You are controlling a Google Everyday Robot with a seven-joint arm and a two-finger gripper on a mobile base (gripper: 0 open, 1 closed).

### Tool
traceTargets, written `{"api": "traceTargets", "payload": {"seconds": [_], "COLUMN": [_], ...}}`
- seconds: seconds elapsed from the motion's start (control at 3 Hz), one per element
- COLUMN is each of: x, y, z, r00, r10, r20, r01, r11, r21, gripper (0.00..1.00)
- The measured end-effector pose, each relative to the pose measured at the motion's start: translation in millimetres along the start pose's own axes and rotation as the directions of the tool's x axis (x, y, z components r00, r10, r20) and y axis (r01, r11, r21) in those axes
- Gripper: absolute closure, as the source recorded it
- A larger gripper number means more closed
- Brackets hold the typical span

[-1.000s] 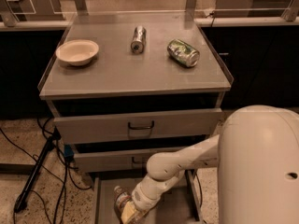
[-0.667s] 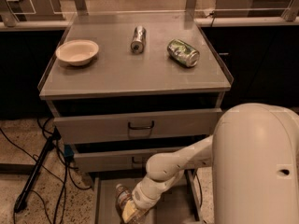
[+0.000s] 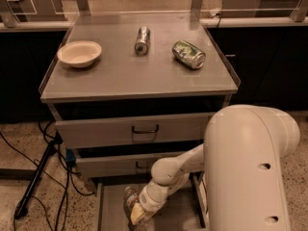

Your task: Place water bottle into bottom drawer

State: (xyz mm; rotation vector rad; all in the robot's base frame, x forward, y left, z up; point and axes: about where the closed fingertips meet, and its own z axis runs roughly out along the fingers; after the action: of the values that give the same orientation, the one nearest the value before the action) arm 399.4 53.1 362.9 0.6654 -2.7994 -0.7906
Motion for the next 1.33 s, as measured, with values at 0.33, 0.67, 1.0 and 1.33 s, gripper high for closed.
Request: {"api": "traceTargets", "payload": {"seconds": [0.33, 0.67, 1.0, 1.33], "x": [-24, -24, -26, -34], "y": [-18, -18, -22, -39], "z": [36, 36, 41, 60], "r00": [0.999, 0.999, 0.998, 0.991], "r10": [0.029, 0.029, 0.049, 0.114], "r20": [0.024, 0.023, 0.033, 0.064], "r01": [-0.028, -0.029, -0.049, -0.113], "r11": [0.9995, 0.9995, 0.9987, 0.9935], "r21": [-0.01, -0.011, -0.014, -0.007], "gripper": [1.0, 1.0, 1.0, 1.0]}}
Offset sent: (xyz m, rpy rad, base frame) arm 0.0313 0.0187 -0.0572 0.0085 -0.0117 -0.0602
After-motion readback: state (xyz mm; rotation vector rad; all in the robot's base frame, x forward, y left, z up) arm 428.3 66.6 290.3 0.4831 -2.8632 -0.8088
